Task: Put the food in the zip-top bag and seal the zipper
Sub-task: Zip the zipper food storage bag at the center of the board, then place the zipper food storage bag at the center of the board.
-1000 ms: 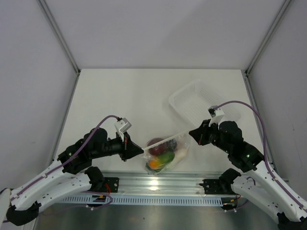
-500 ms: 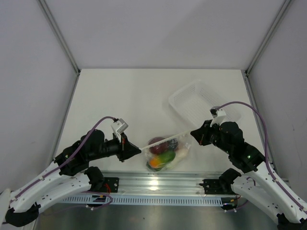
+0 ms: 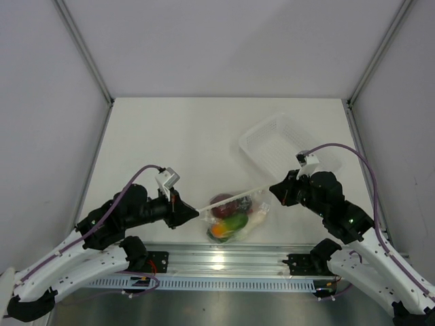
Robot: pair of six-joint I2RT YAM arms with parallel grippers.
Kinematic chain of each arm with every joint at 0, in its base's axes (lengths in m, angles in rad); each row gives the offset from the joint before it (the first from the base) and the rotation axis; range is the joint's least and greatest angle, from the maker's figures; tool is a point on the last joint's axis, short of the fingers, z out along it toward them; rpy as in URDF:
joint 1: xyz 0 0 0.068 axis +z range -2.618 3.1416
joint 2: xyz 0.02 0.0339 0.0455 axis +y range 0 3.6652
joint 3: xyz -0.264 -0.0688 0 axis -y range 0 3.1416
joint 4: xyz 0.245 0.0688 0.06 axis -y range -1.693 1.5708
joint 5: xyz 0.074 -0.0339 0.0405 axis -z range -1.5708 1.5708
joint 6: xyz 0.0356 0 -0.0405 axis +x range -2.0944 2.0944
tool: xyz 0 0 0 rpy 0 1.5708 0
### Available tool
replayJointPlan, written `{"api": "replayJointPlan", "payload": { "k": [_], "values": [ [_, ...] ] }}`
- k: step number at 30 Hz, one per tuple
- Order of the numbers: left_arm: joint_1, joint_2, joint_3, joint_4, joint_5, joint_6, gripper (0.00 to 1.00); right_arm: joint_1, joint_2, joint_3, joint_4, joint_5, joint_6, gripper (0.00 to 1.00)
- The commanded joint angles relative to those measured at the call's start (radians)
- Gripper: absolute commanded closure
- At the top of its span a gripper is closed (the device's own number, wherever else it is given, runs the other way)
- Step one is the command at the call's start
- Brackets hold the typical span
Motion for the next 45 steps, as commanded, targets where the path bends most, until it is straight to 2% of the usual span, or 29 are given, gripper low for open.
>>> {"api": "replayJointPlan", "payload": {
  "k": [1,2,3,5,6,8,9,12,18,24,30,40,45],
  "values": [
    [0.001,-0.017,0.006,-0.036,-0.036,-0.027,0.82,-0.017,0.022,0.01,0.02,0.049,-0.016,1.0],
    [0.001,-0.015,0.008,-0.037,-0.045,-0.033,0.75,-0.017,0.043,0.013,0.025,0.019,-0.016,1.0],
    [0.001,-0.015,0.008,-0.037,-0.053,-0.035,0.63,-0.017,0.054,0.017,0.033,0.002,-0.019,1.0],
    [0.001,-0.017,0.014,-0.043,-0.088,-0.036,0.49,-0.015,0.079,0.021,0.05,-0.008,-0.022,1.0],
    [0.001,-0.017,0.017,-0.061,-0.109,-0.041,0.32,-0.015,0.085,0.024,0.054,-0.009,-0.028,1.0],
    [0.001,-0.021,0.037,-0.092,-0.187,-0.064,0.16,-0.015,0.1,0.03,0.065,-0.014,-0.033,1.0],
    [0.001,-0.026,0.043,-0.124,-0.233,-0.07,0.01,-0.015,0.114,0.033,0.068,-0.018,-0.036,1.0],
    [0.001,-0.061,0.078,-0.166,-0.356,-0.093,0.0,-0.014,0.146,0.043,0.083,-0.031,-0.042,1.0],
    [0.001,-0.155,0.126,-0.189,-0.452,-0.098,0.01,-0.009,0.226,0.078,0.128,-0.044,-0.064,1.0],
    [0.001,-0.192,0.103,-0.158,-0.4,-0.081,0.0,-0.009,0.39,0.151,0.203,-0.067,-0.068,1.0],
    [0.001,-0.188,0.089,-0.14,-0.36,-0.072,0.0,-0.004,0.645,0.3,0.312,-0.124,-0.061,1.0],
    [0.001,-0.201,0.052,-0.118,-0.332,-0.069,0.01,0.028,1.151,0.736,0.381,-0.21,-0.036,1.0],
    [0.001,-0.193,0.011,-0.092,-0.301,-0.084,0.01,0.026,1.433,1.05,0.326,-0.238,-0.05,1.0]
  ]
}}
